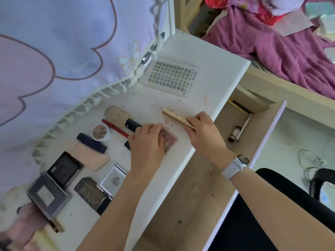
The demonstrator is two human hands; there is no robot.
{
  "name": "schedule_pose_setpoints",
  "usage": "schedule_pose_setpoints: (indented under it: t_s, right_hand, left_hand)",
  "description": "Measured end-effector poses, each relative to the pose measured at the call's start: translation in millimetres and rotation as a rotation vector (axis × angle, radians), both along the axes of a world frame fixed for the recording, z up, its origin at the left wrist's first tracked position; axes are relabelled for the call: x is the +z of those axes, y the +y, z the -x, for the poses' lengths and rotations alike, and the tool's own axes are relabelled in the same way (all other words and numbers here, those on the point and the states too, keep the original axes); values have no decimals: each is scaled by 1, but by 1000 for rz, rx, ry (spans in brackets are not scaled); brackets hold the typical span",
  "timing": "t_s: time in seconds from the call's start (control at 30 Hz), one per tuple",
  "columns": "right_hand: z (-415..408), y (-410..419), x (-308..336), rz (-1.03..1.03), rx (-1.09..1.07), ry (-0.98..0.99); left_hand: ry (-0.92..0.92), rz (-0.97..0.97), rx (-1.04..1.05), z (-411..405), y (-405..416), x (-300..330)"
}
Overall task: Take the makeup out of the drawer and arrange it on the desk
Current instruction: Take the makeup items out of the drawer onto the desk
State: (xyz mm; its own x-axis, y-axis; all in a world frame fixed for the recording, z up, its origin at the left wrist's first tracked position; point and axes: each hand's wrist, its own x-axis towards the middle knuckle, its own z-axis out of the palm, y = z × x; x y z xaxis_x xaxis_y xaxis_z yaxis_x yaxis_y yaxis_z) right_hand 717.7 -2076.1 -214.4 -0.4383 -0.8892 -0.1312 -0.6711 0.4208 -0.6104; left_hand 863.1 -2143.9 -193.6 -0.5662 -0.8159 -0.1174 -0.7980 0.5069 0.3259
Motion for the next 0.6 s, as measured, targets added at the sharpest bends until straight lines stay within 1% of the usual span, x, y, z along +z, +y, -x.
schedule_pose_setpoints:
  t_s: [0.1, 0.17, 0.23, 0.4, 0.6]
  right_hand:
    - [-6, -1, -2, -4, 15, 31]
    - [-10, 0, -4, -1, 20, 68]
    - [-15, 2, -4, 9, 24, 57]
    - [-32, 7, -3, 134, 123, 78]
    - [-42, 21, -2, 138, 128, 74]
  left_hand:
    - [22, 0, -24, -9, 9, -4]
    - [-27, 56, -69, -15, 16, -7]
    - [-84, 98, -88, -20, 21, -9]
    - [-98, 121, -48, -33, 26, -11]
    - [-109, 101, -22, -47, 32, -11]
